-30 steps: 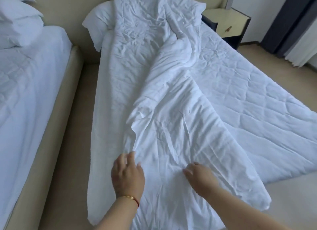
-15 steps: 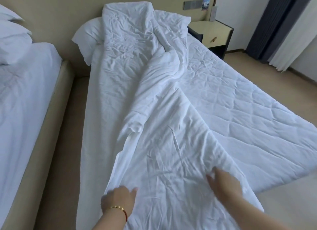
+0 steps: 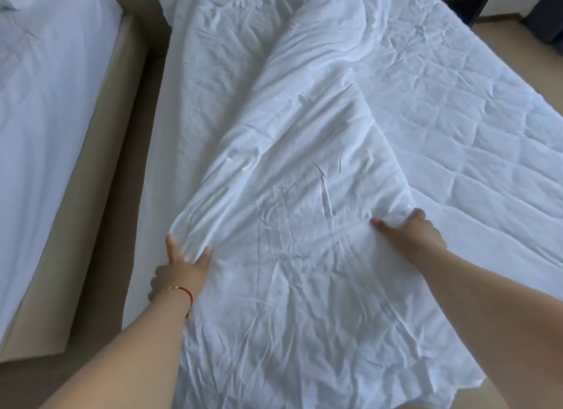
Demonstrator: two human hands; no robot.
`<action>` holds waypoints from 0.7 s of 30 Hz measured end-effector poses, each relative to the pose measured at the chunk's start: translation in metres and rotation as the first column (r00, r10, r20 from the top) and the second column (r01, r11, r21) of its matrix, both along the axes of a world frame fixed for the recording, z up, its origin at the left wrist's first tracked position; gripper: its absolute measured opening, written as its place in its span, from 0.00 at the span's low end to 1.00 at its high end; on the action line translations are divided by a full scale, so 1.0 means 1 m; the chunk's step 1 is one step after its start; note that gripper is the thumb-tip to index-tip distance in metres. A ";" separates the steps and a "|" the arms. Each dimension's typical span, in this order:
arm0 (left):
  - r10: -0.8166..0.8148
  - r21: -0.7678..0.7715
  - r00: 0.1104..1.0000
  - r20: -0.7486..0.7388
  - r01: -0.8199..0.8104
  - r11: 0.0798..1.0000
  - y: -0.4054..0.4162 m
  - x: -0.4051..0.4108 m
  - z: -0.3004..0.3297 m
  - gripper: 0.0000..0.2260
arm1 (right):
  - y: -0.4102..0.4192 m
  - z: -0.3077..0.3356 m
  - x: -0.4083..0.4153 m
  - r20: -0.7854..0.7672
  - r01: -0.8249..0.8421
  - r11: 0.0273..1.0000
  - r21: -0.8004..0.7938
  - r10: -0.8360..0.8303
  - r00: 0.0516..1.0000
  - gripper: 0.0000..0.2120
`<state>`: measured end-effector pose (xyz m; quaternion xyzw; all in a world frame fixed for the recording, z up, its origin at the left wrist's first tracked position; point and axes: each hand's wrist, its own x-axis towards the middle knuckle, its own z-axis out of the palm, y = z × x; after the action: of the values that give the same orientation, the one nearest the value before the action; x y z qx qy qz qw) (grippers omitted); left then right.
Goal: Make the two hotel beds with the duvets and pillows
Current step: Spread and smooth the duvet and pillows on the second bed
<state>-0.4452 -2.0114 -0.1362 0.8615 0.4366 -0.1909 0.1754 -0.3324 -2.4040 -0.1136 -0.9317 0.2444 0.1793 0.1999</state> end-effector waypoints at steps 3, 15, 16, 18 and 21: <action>0.054 -0.011 0.998 0.030 -0.054 0.998 -0.006 -0.006 -0.004 0.42 | -0.015 -0.006 -0.005 0.006 -0.034 0.999 0.001 0.034 0.999 0.39; 0.152 -0.393 0.969 0.194 -0.065 0.917 -0.071 -0.059 0.061 0.22 | -0.100 0.051 -0.050 0.017 -0.072 0.994 0.077 0.071 0.997 0.27; 0.130 -0.409 0.979 0.156 -0.056 0.911 -0.079 -0.070 0.064 0.21 | -0.109 0.054 -0.056 -0.004 -0.067 0.996 0.056 0.067 0.998 0.27; 0.081 -0.423 0.994 0.072 -0.043 0.905 -0.088 -0.084 0.061 0.25 | -0.124 0.059 -0.062 -0.044 -0.060 0.998 0.009 0.060 0.997 0.28; -0.030 -0.329 0.999 -0.034 0.017 0.944 -0.092 -0.085 0.075 0.44 | -0.120 0.069 -0.059 -0.009 -0.061 0.981 -0.184 0.060 0.998 0.30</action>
<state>-0.5302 -2.1037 -0.0614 0.8216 0.3915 -0.2798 0.3057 -0.3915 -2.5241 -0.0448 -0.9530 0.2318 0.1633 0.1068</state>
